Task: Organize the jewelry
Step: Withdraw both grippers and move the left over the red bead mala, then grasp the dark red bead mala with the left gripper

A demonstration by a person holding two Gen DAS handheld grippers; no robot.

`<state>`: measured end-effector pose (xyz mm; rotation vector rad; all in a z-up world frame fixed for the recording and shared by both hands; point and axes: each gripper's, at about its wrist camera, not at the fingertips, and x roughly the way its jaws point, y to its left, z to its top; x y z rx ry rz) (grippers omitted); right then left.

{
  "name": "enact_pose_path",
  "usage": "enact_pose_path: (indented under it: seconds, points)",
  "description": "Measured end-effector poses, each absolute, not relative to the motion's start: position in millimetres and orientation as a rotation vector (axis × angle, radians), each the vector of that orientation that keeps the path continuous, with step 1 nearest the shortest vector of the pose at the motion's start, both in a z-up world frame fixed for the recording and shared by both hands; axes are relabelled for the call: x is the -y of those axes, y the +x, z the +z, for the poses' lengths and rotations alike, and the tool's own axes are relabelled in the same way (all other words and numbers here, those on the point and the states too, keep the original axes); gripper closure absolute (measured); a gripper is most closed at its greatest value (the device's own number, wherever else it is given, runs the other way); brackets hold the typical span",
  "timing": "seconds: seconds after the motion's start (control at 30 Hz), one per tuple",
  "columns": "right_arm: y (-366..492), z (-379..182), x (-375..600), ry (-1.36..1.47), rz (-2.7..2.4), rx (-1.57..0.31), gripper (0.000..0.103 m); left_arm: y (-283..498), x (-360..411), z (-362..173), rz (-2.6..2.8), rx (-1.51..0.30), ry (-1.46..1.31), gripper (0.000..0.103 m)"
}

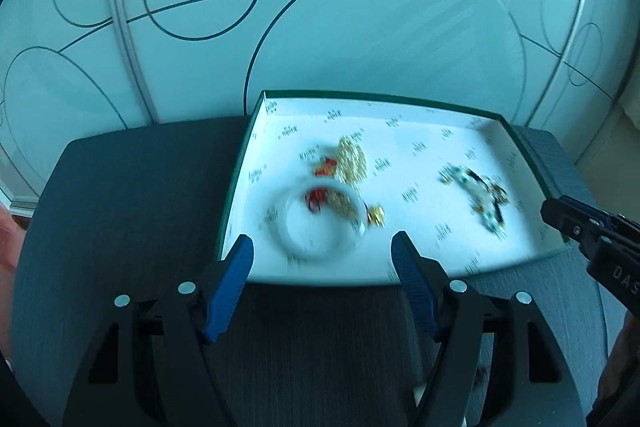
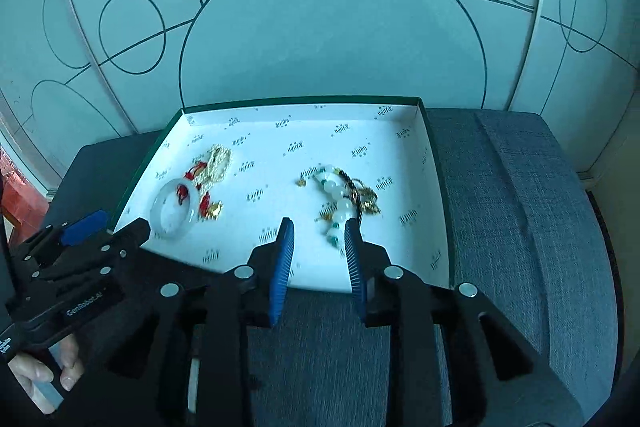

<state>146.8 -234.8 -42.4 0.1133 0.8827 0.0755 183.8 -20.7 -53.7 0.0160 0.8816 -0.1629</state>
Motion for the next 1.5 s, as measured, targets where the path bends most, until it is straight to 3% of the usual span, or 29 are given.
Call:
enact_pose_path:
  seconds: [0.77,1.5]
  points:
    - [-1.5,-79.6,272.8,0.126,-0.026,-0.964,0.077,26.1,61.4,-71.3,-0.216,-0.95,0.015,0.032]
    - [-31.5,-78.0,288.0,0.164,-0.024,-0.939,0.077,-1.0,86.4,-108.7,-0.254,-1.017,0.019,0.034]
